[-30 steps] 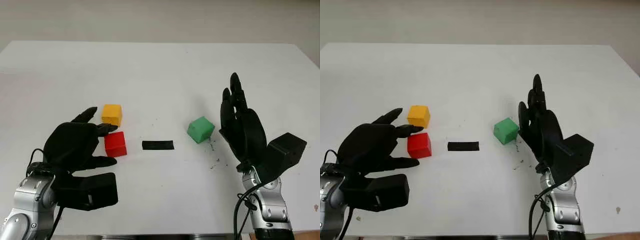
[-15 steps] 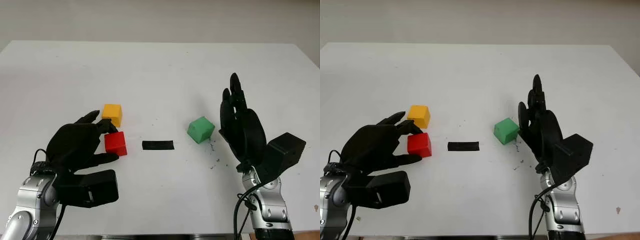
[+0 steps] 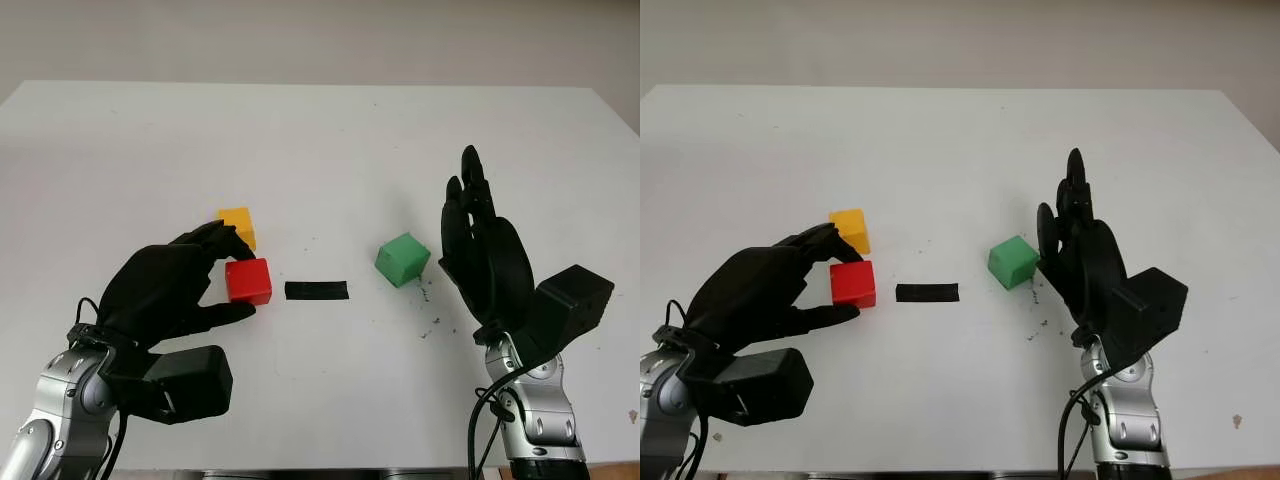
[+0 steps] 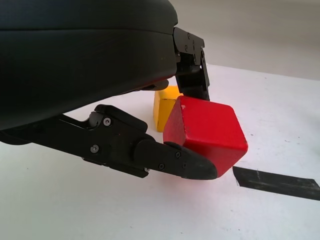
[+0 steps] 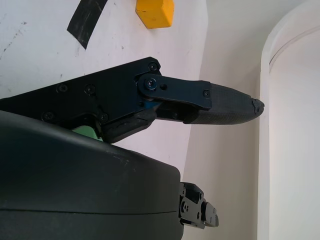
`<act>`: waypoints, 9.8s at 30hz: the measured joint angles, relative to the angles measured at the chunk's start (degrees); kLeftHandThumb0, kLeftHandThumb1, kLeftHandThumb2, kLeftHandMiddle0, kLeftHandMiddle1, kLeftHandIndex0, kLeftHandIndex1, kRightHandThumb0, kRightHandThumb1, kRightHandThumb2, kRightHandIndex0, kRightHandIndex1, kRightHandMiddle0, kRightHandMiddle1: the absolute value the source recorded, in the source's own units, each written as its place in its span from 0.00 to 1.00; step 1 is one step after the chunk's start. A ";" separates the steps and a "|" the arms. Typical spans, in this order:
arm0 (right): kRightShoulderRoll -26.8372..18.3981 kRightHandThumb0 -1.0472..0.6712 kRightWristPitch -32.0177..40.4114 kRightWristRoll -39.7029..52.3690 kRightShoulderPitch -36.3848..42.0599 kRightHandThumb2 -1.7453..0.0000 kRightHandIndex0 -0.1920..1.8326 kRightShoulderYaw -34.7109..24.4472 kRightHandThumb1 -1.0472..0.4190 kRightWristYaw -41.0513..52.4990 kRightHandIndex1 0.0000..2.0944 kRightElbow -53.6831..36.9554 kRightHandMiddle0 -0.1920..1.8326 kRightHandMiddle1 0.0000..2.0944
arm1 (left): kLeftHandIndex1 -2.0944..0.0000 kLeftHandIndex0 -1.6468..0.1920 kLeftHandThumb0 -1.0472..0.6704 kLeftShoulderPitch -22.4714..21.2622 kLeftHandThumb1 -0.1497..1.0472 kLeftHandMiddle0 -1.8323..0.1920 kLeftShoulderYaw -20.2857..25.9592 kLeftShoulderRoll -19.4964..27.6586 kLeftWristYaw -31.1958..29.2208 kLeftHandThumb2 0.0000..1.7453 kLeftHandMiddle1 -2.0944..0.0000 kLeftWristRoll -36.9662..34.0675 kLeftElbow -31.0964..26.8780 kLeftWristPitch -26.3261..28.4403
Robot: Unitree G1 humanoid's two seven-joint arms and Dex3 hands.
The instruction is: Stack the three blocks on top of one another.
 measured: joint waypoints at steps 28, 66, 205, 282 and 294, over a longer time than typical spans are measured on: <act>0.34 0.13 1.60 -0.27 0.29 0.69 0.00 0.53 0.00 -1.20 0.01 -0.51 0.00 0.02 | 0.25 0.75 0.38 -21.93 0.99 0.80 -13.48 -1.44 -6.21 0.04 0.97 1.08 9.43 -7.34; 0.24 0.13 1.49 -0.04 0.23 0.70 0.00 0.38 0.00 -0.84 0.00 -0.50 0.00 0.02 | 0.21 0.79 0.40 -23.87 0.96 0.80 -21.86 -5.51 -2.85 0.03 0.97 14.78 16.63 -3.71; -0.25 0.14 5.03 -0.33 -0.90 0.76 0.02 -0.64 0.00 -2.74 0.03 -1.61 0.04 0.03 | 0.59 0.68 0.32 -34.18 0.96 0.77 -13.48 4.48 6.02 0.03 0.97 -1.52 41.59 3.16; -0.26 0.14 4.57 0.04 -1.55 0.78 0.01 -0.55 0.00 -1.89 0.03 -1.14 0.03 0.03 | 0.22 0.77 0.33 -21.83 1.00 0.85 -5.73 -10.62 -13.22 0.06 0.97 -42.48 24.85 -2.96; -0.26 0.14 4.58 -0.33 -1.89 0.78 0.00 -0.55 0.00 -2.10 0.02 -1.14 0.03 0.02 | 0.21 0.80 0.35 -24.14 1.00 0.85 -5.04 -11.72 -10.71 0.06 0.97 -41.39 29.76 -4.07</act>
